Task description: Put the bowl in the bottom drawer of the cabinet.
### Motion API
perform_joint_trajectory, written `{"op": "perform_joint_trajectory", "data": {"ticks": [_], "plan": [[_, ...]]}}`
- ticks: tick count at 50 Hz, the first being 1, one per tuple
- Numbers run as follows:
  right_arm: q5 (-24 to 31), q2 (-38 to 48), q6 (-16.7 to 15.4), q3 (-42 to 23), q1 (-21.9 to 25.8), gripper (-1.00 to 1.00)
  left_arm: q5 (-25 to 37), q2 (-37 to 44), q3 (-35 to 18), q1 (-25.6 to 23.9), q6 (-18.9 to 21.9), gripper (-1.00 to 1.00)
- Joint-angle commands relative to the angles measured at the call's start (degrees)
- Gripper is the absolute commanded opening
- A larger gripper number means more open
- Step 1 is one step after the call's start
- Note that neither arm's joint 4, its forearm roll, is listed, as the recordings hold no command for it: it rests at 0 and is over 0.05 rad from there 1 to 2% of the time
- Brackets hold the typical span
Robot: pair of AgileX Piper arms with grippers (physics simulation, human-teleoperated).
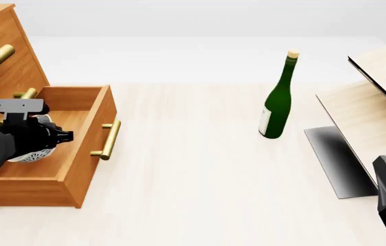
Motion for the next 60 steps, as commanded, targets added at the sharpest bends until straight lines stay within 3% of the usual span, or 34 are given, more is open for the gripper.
{"op": "perform_joint_trajectory", "data": {"ticks": [1,22,23,43,46,52,60], "plan": [[0.0,0.0,0.0,0.0,0.0,1.00,-1.0,1.0,-0.5,0.1,0.1,-1.00],[0.0,0.0,0.0,0.0,0.0,1.00,-1.7,1.6,-0.5,-0.1,-1.2,-1.00],[0.0,0.0,0.0,0.0,0.0,1.00,-1.6,1.7,-0.7,-0.4,-1.6,1.00],[0.0,0.0,0.0,0.0,0.0,1.00,-1.0,-0.6,-0.7,-0.3,-2.0,1.00],[0.0,0.0,0.0,0.0,0.0,1.00,-1.4,-1.6,-0.9,-2.7,-5.5,1.00],[0.0,0.0,0.0,0.0,0.0,1.00,-0.8,-2.6,-1.8,-4.5,-6.4,1.00],[0.0,0.0,0.0,0.0,0.0,1.00,0.6,-6.6,-2.3,-4.2,-3.0,1.00]]}}
